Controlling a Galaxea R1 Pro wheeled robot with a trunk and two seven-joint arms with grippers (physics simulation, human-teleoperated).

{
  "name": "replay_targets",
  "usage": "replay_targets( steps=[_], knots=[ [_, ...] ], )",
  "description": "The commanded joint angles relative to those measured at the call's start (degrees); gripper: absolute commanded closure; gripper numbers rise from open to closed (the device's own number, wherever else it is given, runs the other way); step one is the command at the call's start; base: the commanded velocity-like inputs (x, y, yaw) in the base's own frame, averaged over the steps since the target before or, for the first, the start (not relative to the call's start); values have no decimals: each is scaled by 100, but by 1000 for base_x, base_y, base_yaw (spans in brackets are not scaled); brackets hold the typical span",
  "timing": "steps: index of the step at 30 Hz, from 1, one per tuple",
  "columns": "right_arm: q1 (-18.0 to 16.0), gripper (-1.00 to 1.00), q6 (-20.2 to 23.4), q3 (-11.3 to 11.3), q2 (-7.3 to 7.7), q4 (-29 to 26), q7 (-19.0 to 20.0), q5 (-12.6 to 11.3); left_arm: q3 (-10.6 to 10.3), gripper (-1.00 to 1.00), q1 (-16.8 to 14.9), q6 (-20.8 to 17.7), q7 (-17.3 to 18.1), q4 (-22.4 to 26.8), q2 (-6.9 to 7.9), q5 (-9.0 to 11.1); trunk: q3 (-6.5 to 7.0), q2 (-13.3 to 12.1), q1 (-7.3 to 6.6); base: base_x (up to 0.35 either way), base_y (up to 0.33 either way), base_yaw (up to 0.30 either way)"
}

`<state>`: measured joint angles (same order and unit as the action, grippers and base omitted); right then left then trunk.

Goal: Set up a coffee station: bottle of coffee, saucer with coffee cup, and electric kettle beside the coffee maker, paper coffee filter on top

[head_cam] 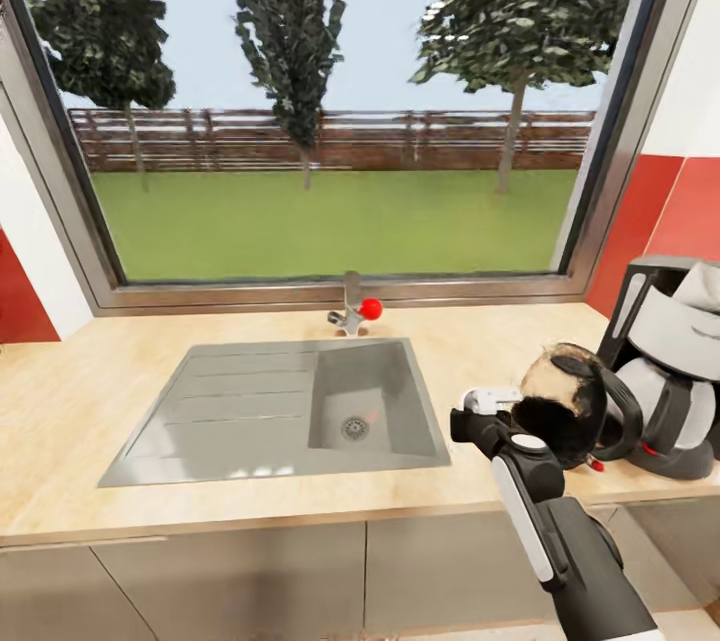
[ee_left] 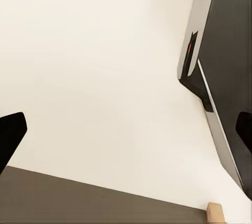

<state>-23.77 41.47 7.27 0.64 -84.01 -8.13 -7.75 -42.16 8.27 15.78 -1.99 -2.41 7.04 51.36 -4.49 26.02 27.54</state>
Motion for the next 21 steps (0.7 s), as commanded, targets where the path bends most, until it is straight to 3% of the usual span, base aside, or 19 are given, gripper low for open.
replay_targets(
  steps=[1, 10, 15, 21],
  knots=[
    [-5, 100, 19, 16, 6, -6, -57, -59, -40, -100, -1, 20, -21, 1, -4, 14, -11, 11, 0, -272, -191, 0],
    [-5, 100, 21, 35, 6, -3, -57, -60, -38, -100, -9, 22, -21, 3, -9, 14, -11, 11, 0, -273, -189, 0],
    [-4, 100, 21, 385, 14, 12, -59, -49, -38, -100, -12, 22, -21, 3, -8, 15, -11, 11, 0, -271, -188, 0],
    [3, 100, 19, 490, 31, 20, -57, -43, -38, -100, -19, 28, -21, 4, -7, 20, -11, 11, 0, -240, -196, 0]
  ],
)
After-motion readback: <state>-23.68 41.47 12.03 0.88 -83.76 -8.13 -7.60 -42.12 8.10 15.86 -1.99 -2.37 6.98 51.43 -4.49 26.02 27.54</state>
